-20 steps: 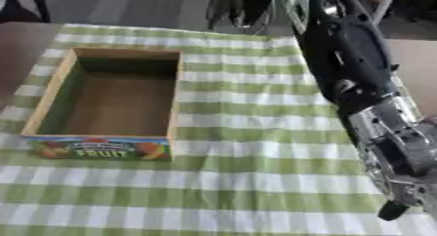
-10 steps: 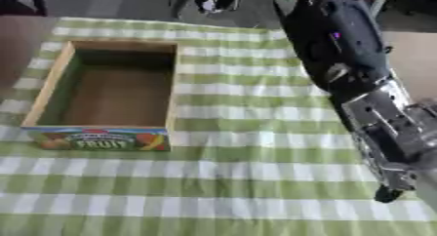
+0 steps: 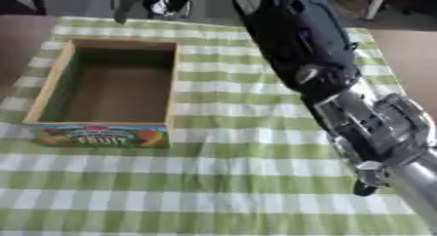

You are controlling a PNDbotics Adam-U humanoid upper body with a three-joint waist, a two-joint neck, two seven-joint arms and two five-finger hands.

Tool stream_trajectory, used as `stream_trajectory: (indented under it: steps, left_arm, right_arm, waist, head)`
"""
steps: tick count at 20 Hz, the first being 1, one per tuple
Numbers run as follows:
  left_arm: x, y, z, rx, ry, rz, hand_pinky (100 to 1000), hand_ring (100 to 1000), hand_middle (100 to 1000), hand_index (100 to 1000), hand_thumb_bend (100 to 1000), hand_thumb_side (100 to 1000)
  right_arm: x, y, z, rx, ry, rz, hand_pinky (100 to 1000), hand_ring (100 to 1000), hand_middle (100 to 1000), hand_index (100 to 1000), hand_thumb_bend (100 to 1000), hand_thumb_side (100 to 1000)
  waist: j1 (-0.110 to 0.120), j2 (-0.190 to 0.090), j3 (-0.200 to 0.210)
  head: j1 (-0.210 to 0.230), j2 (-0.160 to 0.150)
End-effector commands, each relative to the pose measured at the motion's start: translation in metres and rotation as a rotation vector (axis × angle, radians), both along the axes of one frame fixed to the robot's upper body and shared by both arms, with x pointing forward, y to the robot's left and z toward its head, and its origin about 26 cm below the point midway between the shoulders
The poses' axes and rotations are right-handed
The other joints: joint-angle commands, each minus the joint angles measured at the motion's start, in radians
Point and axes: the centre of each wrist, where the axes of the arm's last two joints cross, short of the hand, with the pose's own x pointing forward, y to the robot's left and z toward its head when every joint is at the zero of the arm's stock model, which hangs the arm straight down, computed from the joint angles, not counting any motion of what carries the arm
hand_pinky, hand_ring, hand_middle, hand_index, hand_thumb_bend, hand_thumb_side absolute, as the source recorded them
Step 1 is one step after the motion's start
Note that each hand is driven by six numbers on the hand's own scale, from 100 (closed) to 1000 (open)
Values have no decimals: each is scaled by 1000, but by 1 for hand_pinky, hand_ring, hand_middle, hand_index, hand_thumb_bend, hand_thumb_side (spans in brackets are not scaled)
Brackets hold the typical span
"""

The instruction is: Pick up objects on the table and place them in the box.

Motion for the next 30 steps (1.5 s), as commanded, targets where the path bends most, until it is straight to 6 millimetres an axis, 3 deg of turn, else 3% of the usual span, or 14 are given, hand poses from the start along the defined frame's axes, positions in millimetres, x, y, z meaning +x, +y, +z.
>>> stream_trajectory:
  steps: [1,14,30]
  left_arm:
    - [0,0,11,20,-29,-14,353,387,715,576,100,804]
    - [2,-4,11,13,-34,-34,351,385,715,572,100,808]
    - [4,-6,10,6,-37,-41,349,383,716,567,100,812]
  right_arm:
    - [-7,15,9,22,-21,38,887,857,583,618,100,359]
    - [1,51,-41,-4,48,49,884,851,580,617,100,354]
    - [16,58,-105,-34,90,-50,884,854,623,674,100,393]
  waist:
    - [5,-18,4]
    - [7,3,24]
    - [9,25,37]
  head:
    - [-5,-9]
    - [-18,-21]
    - [-36,-27]
